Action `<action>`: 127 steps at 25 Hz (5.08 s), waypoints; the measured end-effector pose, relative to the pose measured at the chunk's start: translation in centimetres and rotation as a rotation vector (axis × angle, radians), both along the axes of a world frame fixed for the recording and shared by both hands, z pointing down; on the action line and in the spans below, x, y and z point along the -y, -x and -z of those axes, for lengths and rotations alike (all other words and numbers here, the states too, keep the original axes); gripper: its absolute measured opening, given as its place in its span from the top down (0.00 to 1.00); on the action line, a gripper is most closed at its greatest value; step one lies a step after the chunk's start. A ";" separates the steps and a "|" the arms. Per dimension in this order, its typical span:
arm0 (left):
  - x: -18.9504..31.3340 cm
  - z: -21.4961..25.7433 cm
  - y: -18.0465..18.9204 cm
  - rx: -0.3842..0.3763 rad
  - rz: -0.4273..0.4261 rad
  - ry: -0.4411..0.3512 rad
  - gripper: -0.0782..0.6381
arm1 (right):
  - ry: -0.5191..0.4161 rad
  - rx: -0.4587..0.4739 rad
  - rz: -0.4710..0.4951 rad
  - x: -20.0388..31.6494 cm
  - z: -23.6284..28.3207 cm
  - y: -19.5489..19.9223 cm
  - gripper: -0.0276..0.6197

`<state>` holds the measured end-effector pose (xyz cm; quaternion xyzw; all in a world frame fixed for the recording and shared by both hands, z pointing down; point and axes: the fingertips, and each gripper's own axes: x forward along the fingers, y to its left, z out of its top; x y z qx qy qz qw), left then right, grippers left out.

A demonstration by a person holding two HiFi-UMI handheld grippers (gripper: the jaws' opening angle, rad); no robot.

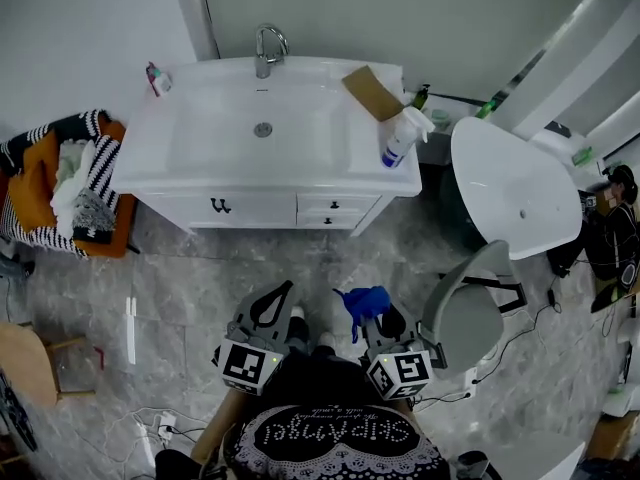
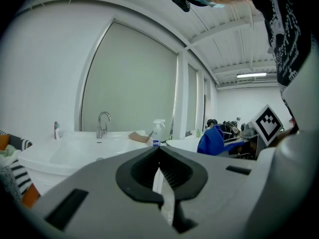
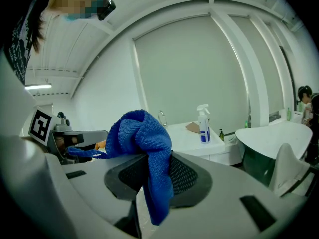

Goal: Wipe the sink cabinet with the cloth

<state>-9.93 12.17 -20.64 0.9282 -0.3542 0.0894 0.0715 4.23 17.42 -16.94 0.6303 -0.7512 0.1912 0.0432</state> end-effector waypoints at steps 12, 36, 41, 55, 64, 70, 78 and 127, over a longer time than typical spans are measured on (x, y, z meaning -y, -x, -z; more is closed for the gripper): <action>3.3 -0.4 1.0 0.001 -0.067 0.031 0.89 | -0.006 -0.002 -0.066 3.1 -0.2 1.5 0.78; 4.3 -1.0 -0.8 0.022 -0.027 0.040 0.89 | 0.003 0.005 -0.039 4.0 -0.4 -0.4 0.78; 5.8 0.6 -3.9 -0.014 -0.003 -0.014 0.89 | 0.005 -0.021 0.004 5.1 -0.1 -3.7 0.78; 11.3 -7.2 -7.8 -0.086 0.070 -0.021 0.89 | -0.050 -0.087 -0.005 11.9 -8.0 -6.6 0.78; 15.3 -21.7 -7.6 -0.155 0.029 -0.063 0.89 | -0.111 -0.081 -0.034 18.1 -21.9 -3.9 0.78; 17.7 -31.2 -7.5 -0.162 0.040 -0.116 0.89 | -0.149 -0.069 -0.005 22.9 -31.6 -2.9 0.78; 20.2 -41.6 -8.6 -0.149 0.027 -0.132 0.89 | -0.194 -0.075 0.093 29.3 -39.4 -1.2 0.78; 21.0 -53.3 -10.0 -0.118 -0.021 -0.134 0.89 | -0.694 -0.297 0.109 32.4 -33.6 5.0 0.78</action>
